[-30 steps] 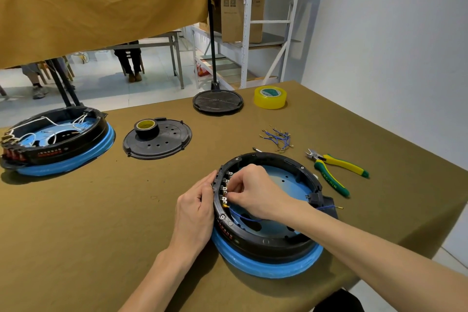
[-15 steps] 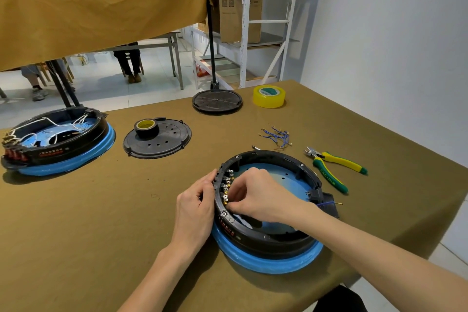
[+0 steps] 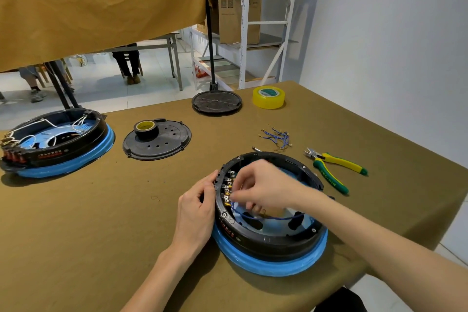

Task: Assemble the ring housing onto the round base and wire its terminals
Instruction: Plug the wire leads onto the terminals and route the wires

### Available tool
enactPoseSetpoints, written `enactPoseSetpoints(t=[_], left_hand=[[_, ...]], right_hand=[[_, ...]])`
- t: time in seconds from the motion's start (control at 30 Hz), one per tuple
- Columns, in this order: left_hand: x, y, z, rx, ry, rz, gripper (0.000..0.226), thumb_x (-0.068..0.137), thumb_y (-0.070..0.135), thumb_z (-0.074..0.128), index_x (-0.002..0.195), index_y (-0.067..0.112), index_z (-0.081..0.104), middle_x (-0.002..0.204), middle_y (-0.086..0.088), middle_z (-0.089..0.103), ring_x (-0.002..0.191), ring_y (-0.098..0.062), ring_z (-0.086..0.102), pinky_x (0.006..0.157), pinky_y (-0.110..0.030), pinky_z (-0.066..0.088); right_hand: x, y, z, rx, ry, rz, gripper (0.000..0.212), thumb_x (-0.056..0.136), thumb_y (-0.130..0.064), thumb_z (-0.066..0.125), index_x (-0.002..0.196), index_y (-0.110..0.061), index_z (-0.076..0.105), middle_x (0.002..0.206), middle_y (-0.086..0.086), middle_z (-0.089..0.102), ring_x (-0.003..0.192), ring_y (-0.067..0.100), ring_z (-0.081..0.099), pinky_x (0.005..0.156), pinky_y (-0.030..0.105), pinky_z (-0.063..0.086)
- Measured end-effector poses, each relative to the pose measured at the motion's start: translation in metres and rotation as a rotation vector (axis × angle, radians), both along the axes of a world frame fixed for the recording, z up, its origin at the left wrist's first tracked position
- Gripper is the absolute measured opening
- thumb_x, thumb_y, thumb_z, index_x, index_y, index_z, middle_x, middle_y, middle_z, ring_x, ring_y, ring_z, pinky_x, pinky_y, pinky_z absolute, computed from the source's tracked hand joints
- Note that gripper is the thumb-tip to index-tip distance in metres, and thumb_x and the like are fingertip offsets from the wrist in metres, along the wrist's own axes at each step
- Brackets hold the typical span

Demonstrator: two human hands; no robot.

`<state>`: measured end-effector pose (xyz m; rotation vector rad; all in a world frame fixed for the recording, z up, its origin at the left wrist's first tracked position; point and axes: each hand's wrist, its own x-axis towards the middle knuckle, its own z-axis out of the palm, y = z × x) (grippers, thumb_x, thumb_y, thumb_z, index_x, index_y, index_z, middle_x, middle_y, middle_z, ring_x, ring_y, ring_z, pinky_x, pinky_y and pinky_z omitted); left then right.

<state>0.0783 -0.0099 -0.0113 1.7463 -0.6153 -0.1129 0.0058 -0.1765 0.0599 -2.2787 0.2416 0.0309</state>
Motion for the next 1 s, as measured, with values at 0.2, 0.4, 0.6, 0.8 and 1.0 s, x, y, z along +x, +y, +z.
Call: enactPoseSetpoints(t=[0.2,0.4,0.6,0.8,1.0], left_hand=[[0.003,-0.001,-0.002,0.002,0.008,0.016,0.037,0.110,0.023,0.043,0.140,0.017,0.063,0.139,0.003,0.066,0.129,-0.010,0.060,0.110,-0.046,0.050],[0.004,0.000,-0.002,0.012,-0.003,0.001,0.038,0.109,0.026,0.042,0.141,0.018,0.062,0.141,0.005,0.065,0.132,-0.006,0.057,0.114,-0.044,0.047],[0.007,-0.001,-0.003,0.016,-0.022,-0.007,0.038,0.110,0.024,0.040,0.140,0.017,0.063,0.141,0.005,0.064,0.133,-0.006,0.056,0.115,-0.044,0.045],[0.004,-0.003,-0.004,0.004,-0.017,0.020,0.038,0.111,0.024,0.038,0.140,0.017,0.062,0.139,0.003,0.066,0.130,-0.009,0.058,0.112,-0.046,0.048],[-0.005,0.002,0.006,0.043,-0.126,0.043,0.045,0.108,0.042,0.035,0.143,0.024,0.057,0.141,0.009,0.059,0.135,-0.007,0.048,0.117,-0.043,0.039]], right_hand=[[0.019,-0.011,-0.005,-0.164,-0.054,-0.121,0.010,0.092,-0.019,0.073,0.096,-0.011,0.076,0.068,0.002,0.074,0.047,0.004,0.061,0.051,0.021,0.056],[0.035,-0.012,-0.010,-0.249,-0.045,-0.118,0.009,0.091,-0.012,0.073,0.089,-0.006,0.079,0.067,0.002,0.072,0.053,0.011,0.065,0.056,0.023,0.058],[0.038,-0.006,-0.015,-0.331,-0.092,-0.096,0.009,0.092,-0.011,0.070,0.095,-0.007,0.078,0.088,0.008,0.076,0.083,0.019,0.071,0.078,0.032,0.058],[0.032,-0.005,-0.007,-0.308,-0.089,-0.095,0.020,0.094,-0.015,0.071,0.111,-0.005,0.075,0.091,0.007,0.076,0.086,0.016,0.071,0.078,0.029,0.058],[-0.027,-0.018,0.018,-0.243,-0.082,-0.014,0.025,0.097,-0.047,0.064,0.104,-0.025,0.074,0.084,-0.010,0.071,0.074,0.003,0.064,0.064,0.019,0.049]])
